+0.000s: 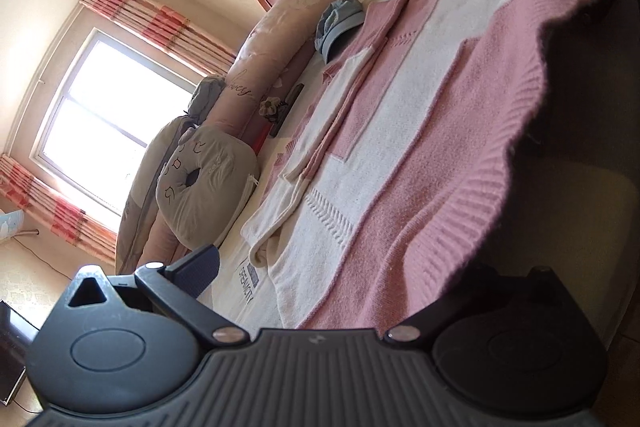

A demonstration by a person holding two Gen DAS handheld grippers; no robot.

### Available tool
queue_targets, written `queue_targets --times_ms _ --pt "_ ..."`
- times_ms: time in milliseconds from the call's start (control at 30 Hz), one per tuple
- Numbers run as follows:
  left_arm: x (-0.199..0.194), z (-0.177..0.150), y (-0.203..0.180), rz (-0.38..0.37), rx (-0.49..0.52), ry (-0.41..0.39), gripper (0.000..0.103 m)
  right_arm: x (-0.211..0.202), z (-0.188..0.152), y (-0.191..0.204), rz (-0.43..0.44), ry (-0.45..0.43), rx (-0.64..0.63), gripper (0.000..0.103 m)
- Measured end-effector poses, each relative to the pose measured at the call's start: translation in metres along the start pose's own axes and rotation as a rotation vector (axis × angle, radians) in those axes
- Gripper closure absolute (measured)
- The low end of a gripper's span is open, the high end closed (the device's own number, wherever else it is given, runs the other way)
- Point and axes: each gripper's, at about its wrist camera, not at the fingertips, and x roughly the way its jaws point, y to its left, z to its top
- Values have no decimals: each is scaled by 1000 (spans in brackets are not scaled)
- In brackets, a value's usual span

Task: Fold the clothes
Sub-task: 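Lift the hem with both tools and fold it over the sleeves, then carry the hem toward the collar and lower it with both tools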

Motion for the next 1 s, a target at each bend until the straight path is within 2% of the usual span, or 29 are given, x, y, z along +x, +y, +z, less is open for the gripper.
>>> queue_targets --times_ms 100,200,267,467,600,733,867,1000 --pt "1 1 7 19 -31 -6 0 3 1 -3 -15 -4 -5 0" --pt "5 -1 7 -18 -50 23 0 5 0 -2 -2 7 -3 0" --pt "7 -5 3 -5 -30 27 0 5 -1 -1 -2 9 -11 0" --pt "3 -3 14 68 -93 10 0 5 0 -2 -37 6 -4 0" --pt "12 -6 10 -24 -109 59 0 7 1 -1 -6 17 5 0" --pt "12 -9 2 -7 -82 65 0 6 -4 7 16 24 -25 0" --pt "7 -5 12 61 -105 28 0 5 -2 0 -41 11 -6 0" --pt "4 -3 20 93 -112 10 0 5 2 -7 -97 -8 3 0"
